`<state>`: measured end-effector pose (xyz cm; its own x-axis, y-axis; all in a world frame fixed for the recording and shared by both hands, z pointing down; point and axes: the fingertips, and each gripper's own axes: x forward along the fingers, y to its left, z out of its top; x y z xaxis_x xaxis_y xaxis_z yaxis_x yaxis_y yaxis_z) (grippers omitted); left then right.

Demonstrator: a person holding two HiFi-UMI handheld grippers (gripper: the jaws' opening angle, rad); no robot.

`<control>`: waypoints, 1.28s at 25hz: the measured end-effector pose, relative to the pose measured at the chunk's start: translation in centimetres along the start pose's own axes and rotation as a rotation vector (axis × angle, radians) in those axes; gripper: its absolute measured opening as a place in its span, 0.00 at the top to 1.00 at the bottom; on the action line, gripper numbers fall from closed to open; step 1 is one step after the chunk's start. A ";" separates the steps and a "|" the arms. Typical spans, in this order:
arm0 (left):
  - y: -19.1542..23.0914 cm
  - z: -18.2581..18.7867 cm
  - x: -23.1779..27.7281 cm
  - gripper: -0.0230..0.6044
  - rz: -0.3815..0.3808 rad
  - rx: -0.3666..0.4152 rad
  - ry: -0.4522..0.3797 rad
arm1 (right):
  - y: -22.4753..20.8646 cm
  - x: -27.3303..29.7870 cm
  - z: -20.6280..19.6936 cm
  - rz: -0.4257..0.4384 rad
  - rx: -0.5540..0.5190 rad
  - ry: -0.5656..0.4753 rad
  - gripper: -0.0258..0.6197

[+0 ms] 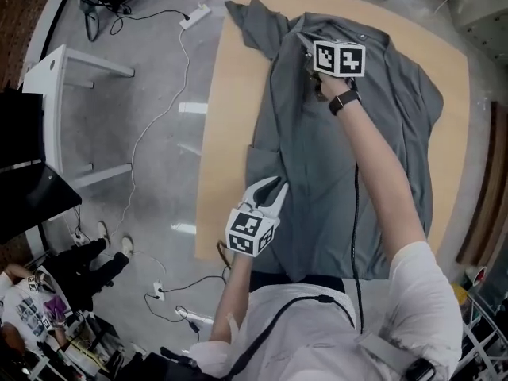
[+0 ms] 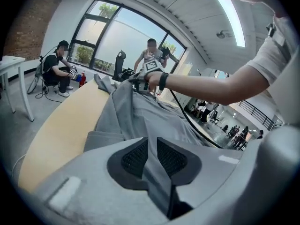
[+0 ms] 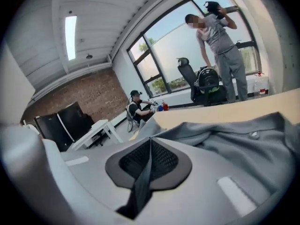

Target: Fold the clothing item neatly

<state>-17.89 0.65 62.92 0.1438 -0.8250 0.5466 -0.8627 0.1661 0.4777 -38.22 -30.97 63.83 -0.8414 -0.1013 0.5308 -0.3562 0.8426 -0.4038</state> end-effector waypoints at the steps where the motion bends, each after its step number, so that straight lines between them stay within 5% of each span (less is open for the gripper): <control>1: -0.2 0.5 0.0 0.86 -0.012 0.005 -0.007 | -1.4 -1.9 0.9 -0.020 0.014 -0.032 0.94; 5: -1.3 1.8 0.3 0.86 -0.055 0.025 -0.020 | -8.0 -7.2 1.0 -0.153 -0.005 -0.039 0.94; 9: -2.8 1.3 1.4 0.86 -0.084 0.040 0.007 | -13.2 -6.7 -2.4 -0.231 -0.004 0.038 0.94; 12: -3.5 0.1 1.9 0.86 -0.095 0.057 0.050 | -14.7 -6.1 -4.0 -0.256 0.008 0.048 0.73; 13: -3.8 -0.3 1.9 0.86 -0.099 0.063 0.062 | -14.6 -6.8 -3.9 -0.255 0.010 0.023 0.73; 22: -6.7 0.7 0.1 0.86 -0.142 0.152 0.054 | -5.3 -26.9 -9.6 -0.235 0.050 -0.229 0.75; 25: -8.4 0.6 -1.1 0.96 -0.162 0.178 0.052 | -0.7 -34.5 -13.7 -0.272 0.067 -0.247 0.79; 32: -14.5 -4.2 -2.1 0.96 -0.356 0.323 0.165 | 9.0 -47.9 -27.0 -0.396 0.200 -0.276 0.90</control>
<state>-3.68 2.25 57.73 0.5084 -0.6996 0.5020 -0.8483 -0.3068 0.4315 9.84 -4.28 54.91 -0.6926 -0.5500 0.4667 -0.7168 0.5970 -0.3603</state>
